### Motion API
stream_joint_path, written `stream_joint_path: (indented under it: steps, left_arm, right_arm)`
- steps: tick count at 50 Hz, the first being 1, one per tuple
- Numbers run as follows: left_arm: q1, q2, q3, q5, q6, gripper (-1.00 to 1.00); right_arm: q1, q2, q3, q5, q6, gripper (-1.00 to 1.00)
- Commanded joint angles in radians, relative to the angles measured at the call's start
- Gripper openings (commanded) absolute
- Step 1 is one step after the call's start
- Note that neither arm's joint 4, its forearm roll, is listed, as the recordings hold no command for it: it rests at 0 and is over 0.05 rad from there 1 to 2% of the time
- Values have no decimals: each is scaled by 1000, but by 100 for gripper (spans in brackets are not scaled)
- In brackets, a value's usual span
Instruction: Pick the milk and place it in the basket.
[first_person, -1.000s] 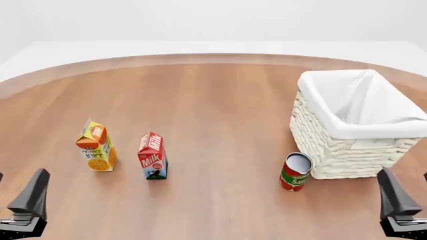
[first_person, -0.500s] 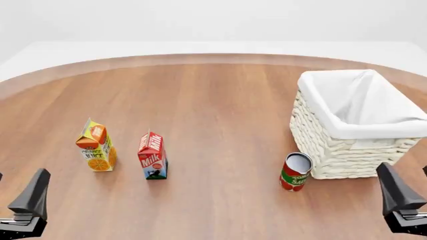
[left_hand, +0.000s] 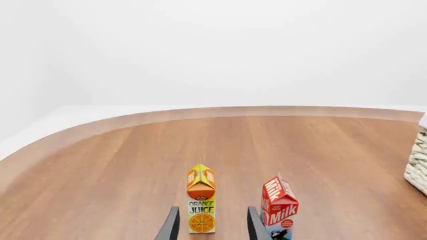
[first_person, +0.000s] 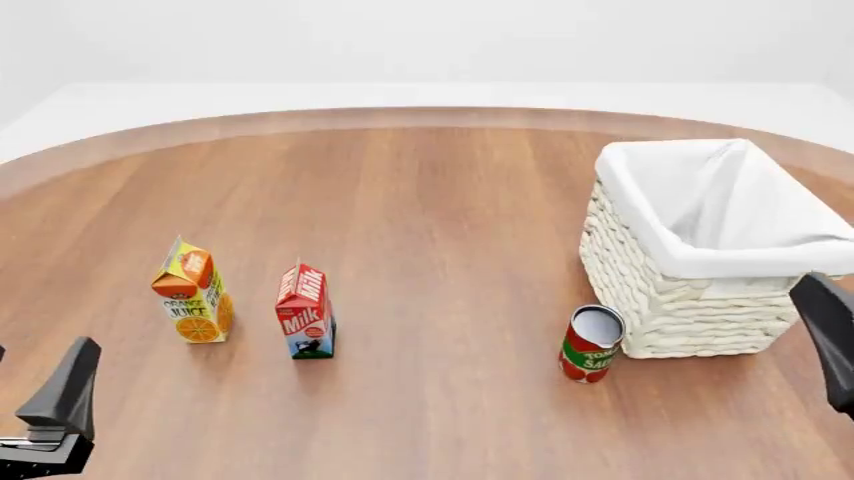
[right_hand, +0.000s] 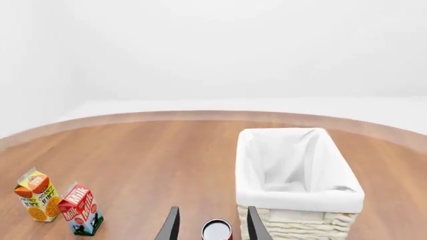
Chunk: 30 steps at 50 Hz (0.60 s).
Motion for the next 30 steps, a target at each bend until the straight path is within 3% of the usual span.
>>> stream_joint_path:
  steps: [1, 23, 30]
  left_arm:
    - [0, 0, 0, 0, 0, 100]
    - [0, 0, 0, 0, 0, 100]
    - [0, 0, 0, 0, 0, 100]
  right_arm:
    - [59, 115, -117, 23, 22, 100]
    - [205, 423, -314, 17, 124, 100]
    - [255, 513, -368, 14, 119, 100]
